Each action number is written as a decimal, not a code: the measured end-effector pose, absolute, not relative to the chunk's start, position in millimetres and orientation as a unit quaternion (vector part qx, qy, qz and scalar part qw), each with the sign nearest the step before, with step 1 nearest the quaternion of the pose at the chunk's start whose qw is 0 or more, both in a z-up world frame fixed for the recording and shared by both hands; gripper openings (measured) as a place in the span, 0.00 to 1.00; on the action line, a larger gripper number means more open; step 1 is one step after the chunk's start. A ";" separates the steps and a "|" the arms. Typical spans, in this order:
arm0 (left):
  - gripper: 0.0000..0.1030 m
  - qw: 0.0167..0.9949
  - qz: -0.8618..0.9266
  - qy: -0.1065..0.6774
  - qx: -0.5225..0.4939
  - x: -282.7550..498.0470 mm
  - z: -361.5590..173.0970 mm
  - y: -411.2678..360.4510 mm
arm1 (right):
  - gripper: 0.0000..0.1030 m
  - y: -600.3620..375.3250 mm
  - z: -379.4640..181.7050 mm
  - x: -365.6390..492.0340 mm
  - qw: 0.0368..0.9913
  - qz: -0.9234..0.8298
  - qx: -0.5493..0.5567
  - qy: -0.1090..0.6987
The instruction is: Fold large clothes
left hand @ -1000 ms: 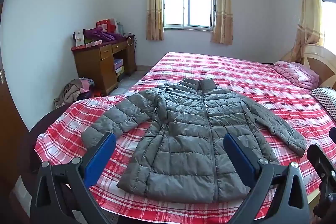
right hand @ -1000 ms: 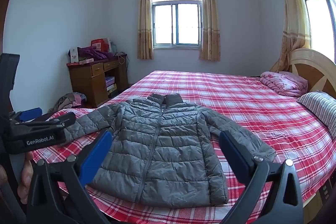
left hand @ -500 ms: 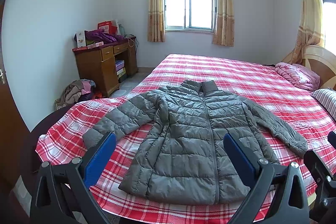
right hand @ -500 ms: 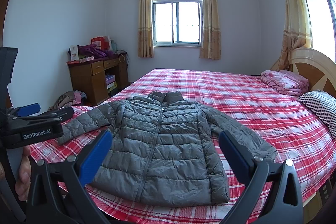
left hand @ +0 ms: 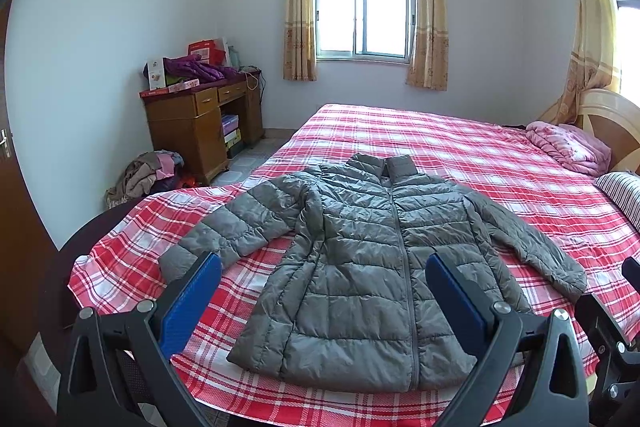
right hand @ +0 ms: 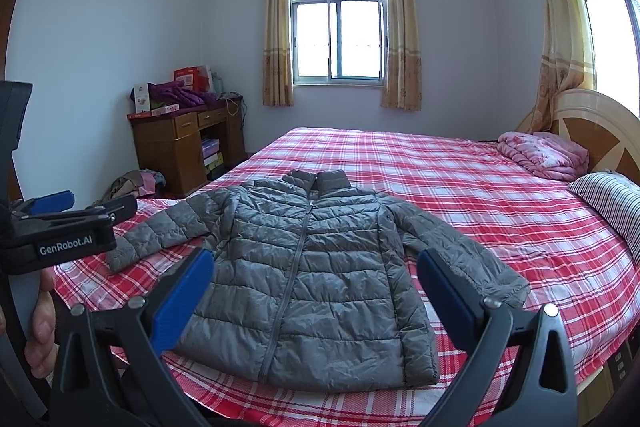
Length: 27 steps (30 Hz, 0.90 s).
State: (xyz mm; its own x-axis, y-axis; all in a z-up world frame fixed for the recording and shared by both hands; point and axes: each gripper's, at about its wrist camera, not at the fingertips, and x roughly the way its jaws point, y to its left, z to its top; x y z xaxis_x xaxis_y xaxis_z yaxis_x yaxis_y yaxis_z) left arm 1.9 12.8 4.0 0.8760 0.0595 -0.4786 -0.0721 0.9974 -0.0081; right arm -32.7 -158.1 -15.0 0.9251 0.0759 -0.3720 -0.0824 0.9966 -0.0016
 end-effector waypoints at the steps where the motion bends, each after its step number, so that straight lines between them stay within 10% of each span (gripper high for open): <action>1: 0.99 0.969 0.034 0.246 -0.013 1.9 3.8 12.8 | 1.00 -158.2 -15.0 -32.7 0.981 0.040 -0.008 0.189; 27: 0.99 0.969 0.037 0.243 -0.014 1.6 3.9 16.7 | 1.00 -155.3 -17.9 -33.6 0.981 0.041 -0.009 0.192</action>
State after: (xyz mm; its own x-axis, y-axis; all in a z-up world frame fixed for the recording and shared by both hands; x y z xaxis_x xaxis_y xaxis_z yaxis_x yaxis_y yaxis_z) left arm 1.6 16.7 3.9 0.8796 0.0649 -0.4712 -0.0785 0.9969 -0.0093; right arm -33.6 -155.3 -17.9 0.9229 0.0780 -0.3770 -0.0846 0.9964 -0.0011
